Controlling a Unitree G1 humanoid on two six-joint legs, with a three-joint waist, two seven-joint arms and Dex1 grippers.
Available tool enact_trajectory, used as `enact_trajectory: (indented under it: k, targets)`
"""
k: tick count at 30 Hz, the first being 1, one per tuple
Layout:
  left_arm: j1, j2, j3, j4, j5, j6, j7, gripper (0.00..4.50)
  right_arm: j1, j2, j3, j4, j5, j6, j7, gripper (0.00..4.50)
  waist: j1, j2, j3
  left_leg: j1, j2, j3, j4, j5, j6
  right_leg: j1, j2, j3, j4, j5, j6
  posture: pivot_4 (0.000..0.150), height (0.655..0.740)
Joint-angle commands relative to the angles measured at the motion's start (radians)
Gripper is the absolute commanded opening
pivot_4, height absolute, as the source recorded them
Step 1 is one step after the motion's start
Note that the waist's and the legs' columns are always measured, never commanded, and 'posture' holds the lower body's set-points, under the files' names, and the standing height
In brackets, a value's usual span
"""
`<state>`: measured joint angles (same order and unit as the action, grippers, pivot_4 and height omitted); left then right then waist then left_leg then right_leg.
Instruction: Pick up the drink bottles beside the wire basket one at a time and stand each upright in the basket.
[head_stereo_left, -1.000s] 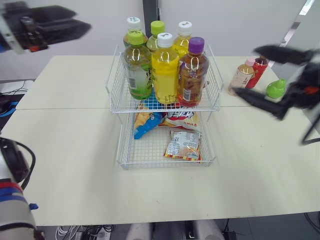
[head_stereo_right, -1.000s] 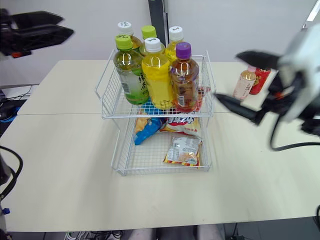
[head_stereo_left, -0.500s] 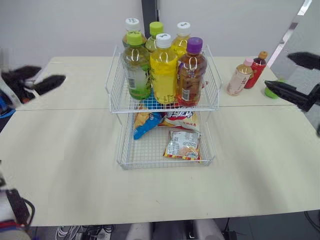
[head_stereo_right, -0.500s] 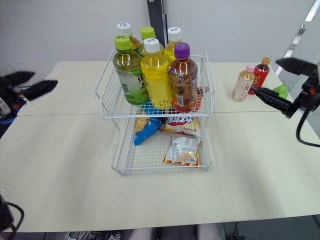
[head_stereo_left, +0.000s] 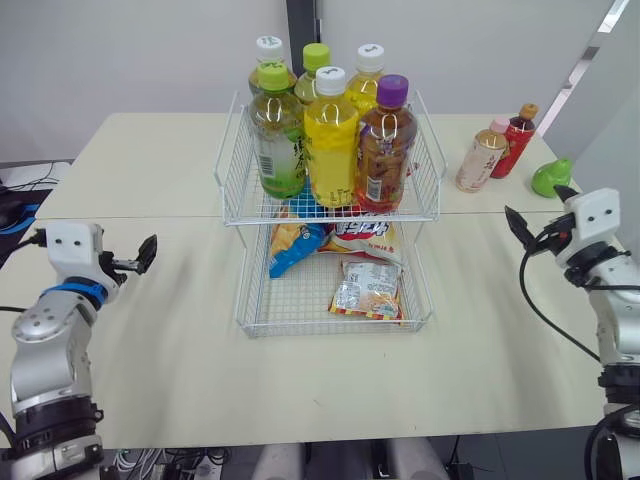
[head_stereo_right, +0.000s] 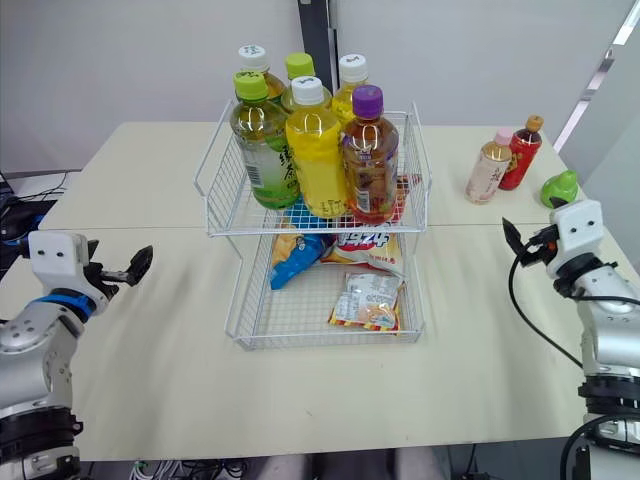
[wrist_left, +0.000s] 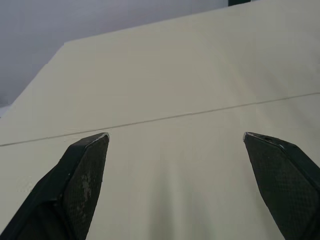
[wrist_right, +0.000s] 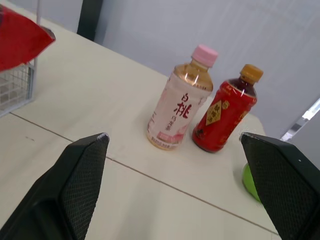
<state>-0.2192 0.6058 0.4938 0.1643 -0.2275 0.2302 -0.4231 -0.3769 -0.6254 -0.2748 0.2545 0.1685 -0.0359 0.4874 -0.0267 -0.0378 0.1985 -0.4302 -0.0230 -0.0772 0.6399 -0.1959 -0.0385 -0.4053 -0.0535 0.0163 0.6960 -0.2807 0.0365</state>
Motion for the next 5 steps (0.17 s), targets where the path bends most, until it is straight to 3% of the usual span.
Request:
enact_trajectory:
  k: [1, 5]
  targets:
    - [0.03, -0.022, 0.017, -0.068, -0.005, -0.024, 0.047, 4.47, -0.039, 0.011, -0.007, 0.041, -0.023, -0.063, -0.045, 4.5, -0.001, 0.0, 0.0, 0.0, 0.0, 0.0, 0.0, 0.0, 0.0, 0.0, 0.0, 0.0, 0.0, 0.0, 0.0, 0.15, 0.74]
    - [0.055, -0.042, 0.017, -0.068, -0.038, -0.054, 0.023, 4.47, -0.065, 0.046, -0.005, 0.092, -0.018, -0.083, -0.062, 4.5, -0.001, 0.0, 0.0, 0.001, 0.0, 0.0, 0.0, 0.0, 0.0, 0.0, 0.001, 0.0, 0.0, 0.0, 0.0, 0.15, 0.74]
